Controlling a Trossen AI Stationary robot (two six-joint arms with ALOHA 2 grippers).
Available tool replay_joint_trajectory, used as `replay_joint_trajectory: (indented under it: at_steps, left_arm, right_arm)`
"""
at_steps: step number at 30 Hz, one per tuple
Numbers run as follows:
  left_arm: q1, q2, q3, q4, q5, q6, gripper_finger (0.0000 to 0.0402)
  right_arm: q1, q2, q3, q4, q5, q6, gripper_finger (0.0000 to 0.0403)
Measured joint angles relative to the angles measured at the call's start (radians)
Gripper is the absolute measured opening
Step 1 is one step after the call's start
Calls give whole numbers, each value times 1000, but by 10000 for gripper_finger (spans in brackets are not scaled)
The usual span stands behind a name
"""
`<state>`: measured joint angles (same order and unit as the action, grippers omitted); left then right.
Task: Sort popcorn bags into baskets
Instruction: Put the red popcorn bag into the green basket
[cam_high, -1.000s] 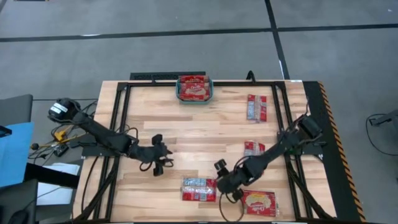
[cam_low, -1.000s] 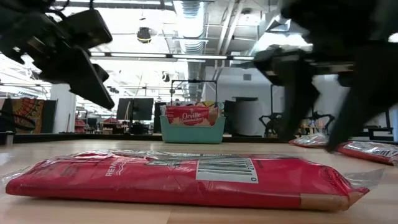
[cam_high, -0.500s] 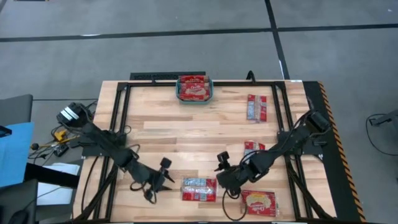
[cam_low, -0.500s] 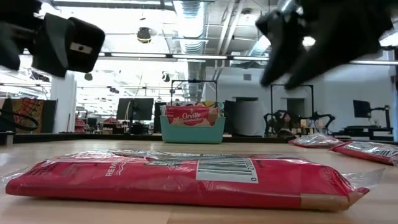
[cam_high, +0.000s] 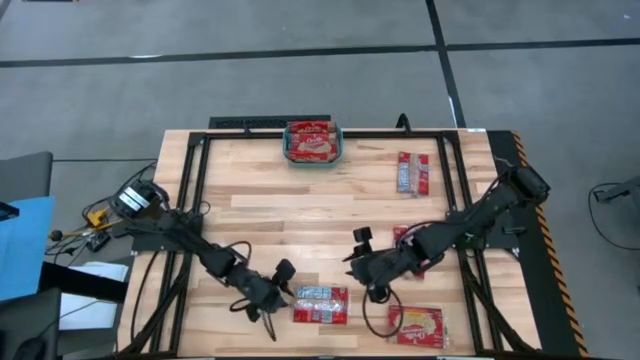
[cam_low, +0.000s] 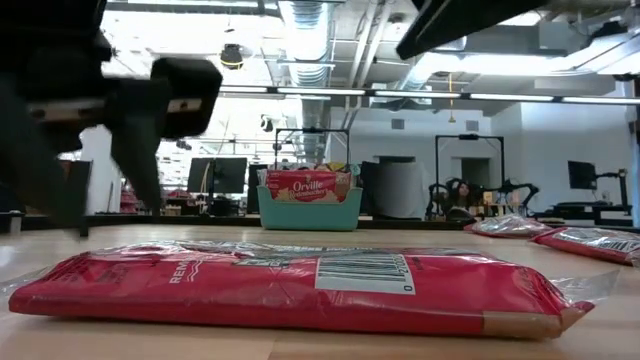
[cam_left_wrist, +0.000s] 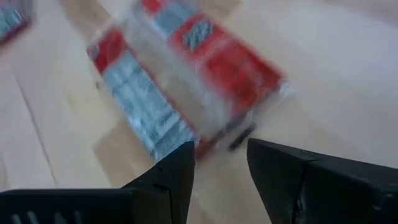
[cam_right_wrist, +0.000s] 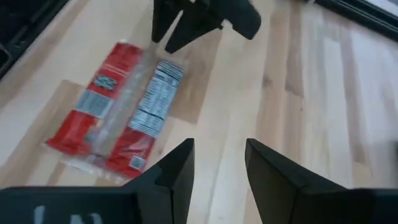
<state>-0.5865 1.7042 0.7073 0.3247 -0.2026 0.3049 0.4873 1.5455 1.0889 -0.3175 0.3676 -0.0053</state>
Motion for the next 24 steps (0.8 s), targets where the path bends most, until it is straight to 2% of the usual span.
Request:
replay_joint_trajectory:
  at_steps: [6,12,15,19,24]
  left_arm:
    - [53,0,4,-50,15,70,141]
    - [96,0,4,-46,132,135,141]
    - [116,0,4,-47,146,159,140]
    - [148,0,4,-43,157,187,126]
    - [179,0,4,-43,270,183,96]
  right_arm:
    - [-47,-4,0,8,-14,-4,171]
    - [-98,-4,0,12,-81,-10,165]
    - [-119,-3,0,15,-106,-40,164]
    - [-145,-3,0,26,-112,-57,167]
    - [-172,-3,0,29,-143,-60,167]
